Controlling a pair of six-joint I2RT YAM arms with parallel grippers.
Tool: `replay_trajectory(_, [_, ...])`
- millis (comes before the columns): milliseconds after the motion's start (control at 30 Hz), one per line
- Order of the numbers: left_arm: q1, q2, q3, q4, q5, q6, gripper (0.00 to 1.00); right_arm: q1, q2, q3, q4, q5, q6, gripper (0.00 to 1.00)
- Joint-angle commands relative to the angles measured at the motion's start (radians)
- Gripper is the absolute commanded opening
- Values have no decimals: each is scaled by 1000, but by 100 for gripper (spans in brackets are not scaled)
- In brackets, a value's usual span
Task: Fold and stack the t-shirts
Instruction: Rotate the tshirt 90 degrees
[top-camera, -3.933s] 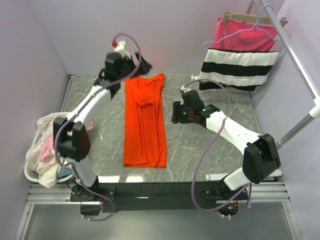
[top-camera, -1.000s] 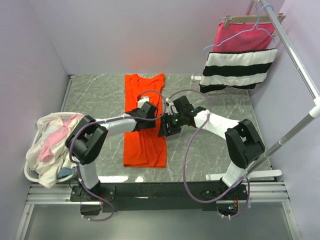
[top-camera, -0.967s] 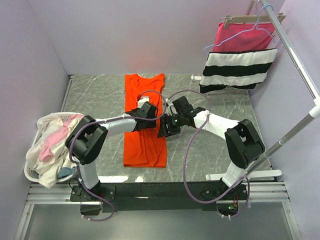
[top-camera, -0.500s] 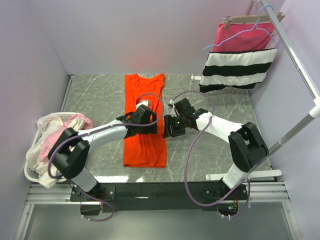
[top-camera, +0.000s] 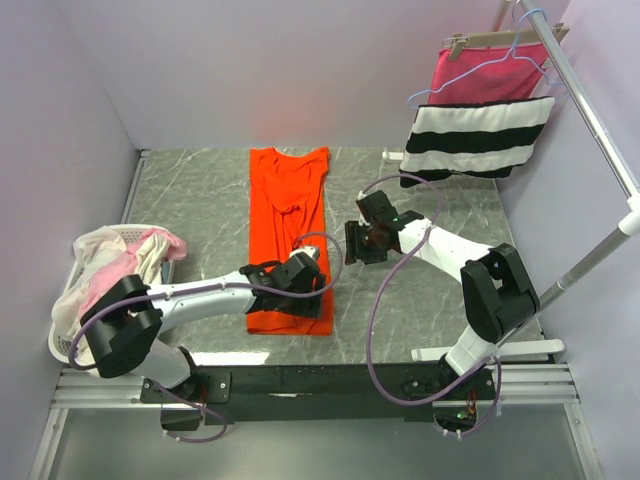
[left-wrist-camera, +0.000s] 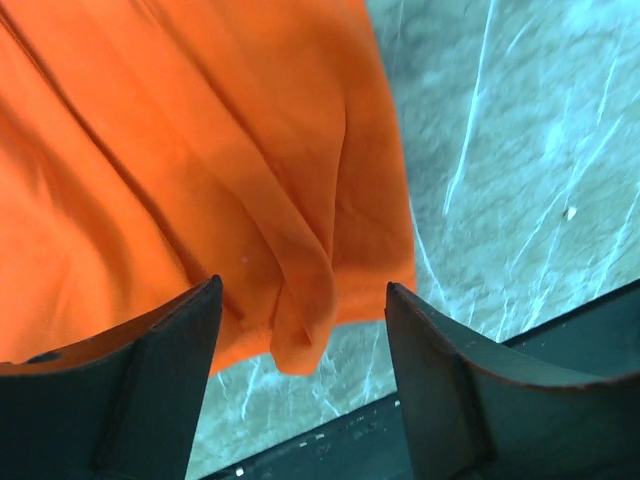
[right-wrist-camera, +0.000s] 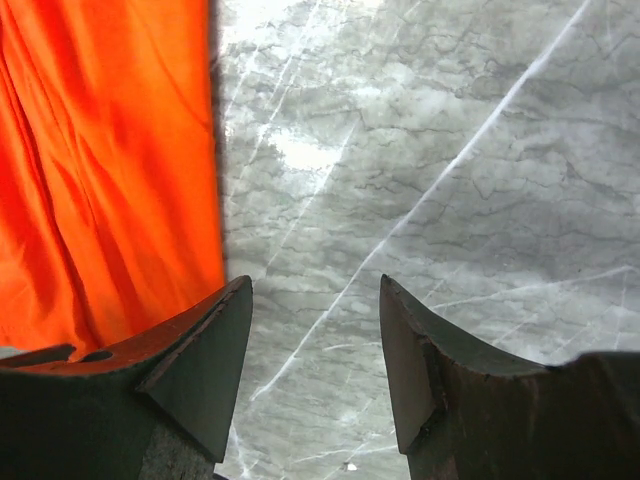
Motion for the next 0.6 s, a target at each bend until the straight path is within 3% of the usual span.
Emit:
replay_trajectory(0, [-28, -14, -5, -15, -7, -53, 68, -12, -57, 29, -13, 37, 3, 61])
replay_trajectory(233, [-58, 50, 15, -29, -28, -68, 49, -16, -69, 12, -6, 37, 4, 61])
replay_trajectory(367, [-61, 70, 21, -44, -45, -68, 44, -17, -69, 9, -4, 34, 4, 61])
replay_trajectory(567, [-64, 44, 27, -84, -100, -91, 20, -17, -69, 3, 3, 26, 3, 61])
